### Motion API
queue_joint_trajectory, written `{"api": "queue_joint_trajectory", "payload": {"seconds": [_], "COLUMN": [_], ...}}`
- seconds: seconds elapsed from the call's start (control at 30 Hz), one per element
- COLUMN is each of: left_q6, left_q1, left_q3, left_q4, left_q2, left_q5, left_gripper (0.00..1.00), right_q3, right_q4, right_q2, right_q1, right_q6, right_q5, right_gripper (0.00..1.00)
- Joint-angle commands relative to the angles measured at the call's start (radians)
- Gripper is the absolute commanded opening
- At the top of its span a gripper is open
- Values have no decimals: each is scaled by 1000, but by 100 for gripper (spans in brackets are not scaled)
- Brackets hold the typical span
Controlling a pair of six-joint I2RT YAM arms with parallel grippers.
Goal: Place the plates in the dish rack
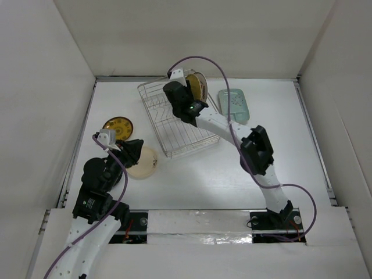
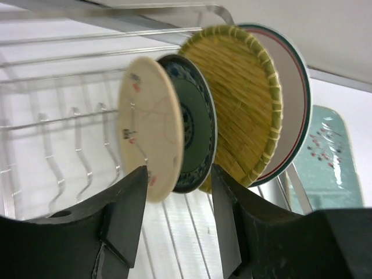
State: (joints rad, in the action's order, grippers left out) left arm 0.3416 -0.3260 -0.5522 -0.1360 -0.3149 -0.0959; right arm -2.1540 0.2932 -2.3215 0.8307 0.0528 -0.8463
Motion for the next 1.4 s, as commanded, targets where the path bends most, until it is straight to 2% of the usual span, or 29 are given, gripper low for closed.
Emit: {"api": "queue_joint_trajectory", "payload": {"seconds": [0.0, 0.03, 0.07, 0.1, 0.13, 0.17, 0.2, 0.23, 0.3, 0.33, 0.37, 0.43, 0.5, 0.57, 0.6, 0.63, 0.67, 0.7, 0.73, 0.77, 0.93, 1.13, 1.3, 1.37], "left_q6": [0, 0, 0, 2, 0, 0, 2, 0, 0, 0, 0, 0, 0, 0, 0, 0, 0, 0, 0, 0, 0, -1, -3, -3], "left_q1": [-5, -5, -5, -5, -5, -5, -5, -5, -5, -5, -5, -5, -5, -5, -5, -5, -5, -5, -5, -5, -5, -5, -5, -5], "left_q3": [-6, -6, -8, -6, -6, -6, -6, -6, -6, -6, -6, -5, -5, -5, -5, -5, -5, -5, -5, -5, -5, -6, -9, -9], "left_q4": [32, 30, 30, 32, 32, 33, 32, 32, 32, 35, 35, 35, 36, 35, 33, 33, 33, 33, 32, 33, 35, 33, 29, 29], "left_q2": [-12, -15, -15, -13, -13, -13, -13, -13, -15, -13, -12, -10, -9, -4, 0, 3, 5, 5, 5, 5, 5, 7, 16, 19], "left_q5": [1, 1, 2, 2, 2, 2, 2, 1, -2, -2, -5, -7, -10, -7, -5, -4, -1, -1, -2, -5, -7, -2, 12, 13], "left_gripper": [15, 15, 15, 15, 15, 15, 15, 15, 15, 15, 15, 15, 15, 15, 15, 15, 15, 15, 15, 15, 15, 15, 15, 15], "right_q3": [138, 207, 350, 426, 500, 634, 690, 739, 862, 896, 936, 925, 886, 836, 826, 798, 781, 769, 766, 749, 639, 566, 531, 498], "right_q4": [-173, -257, -297, -357, -446, -483, -511, -546, -584, -626, -646, -642, -582, -510, -499, -470, -448, -431, -421, -402, -215, -154, -112, -76], "right_q2": [279, 395, 454, 511, 565, 653, 689, 715, 757, 757, 733, 677, 587, 538, 516, 460, 430, 404, 372, 354, 235, 131, 71, 51], "right_q1": [-53, -71, -120, -152, -188, -227, -272, -365, -471, -578, -626, -700, -760, -804, -823, -844, -863, -889, -889, -901, -910, -910, -910, -910], "right_q6": [82, 108, 120, 130, 156, 176, 199, 255, 318, 384, 409, 432, 421, 383, 381, 384, 392, 395, 395, 389, 332, 332, 318, 315], "right_q5": [217, 269, 393, 465, 531, 653, 709, 749, 895, 949, 1061, 1169, 1205, 1160, 1165, 1187, 1240, 1251, 1248, 1241, 1279, 1363, 1420, 1429], "right_gripper": [54, 54, 52, 44, 13, 0, 0, 0, 0, 0, 0, 0, 0, 3, 12, 43, 51, 55, 68, 72, 73, 59, 57, 53]}}
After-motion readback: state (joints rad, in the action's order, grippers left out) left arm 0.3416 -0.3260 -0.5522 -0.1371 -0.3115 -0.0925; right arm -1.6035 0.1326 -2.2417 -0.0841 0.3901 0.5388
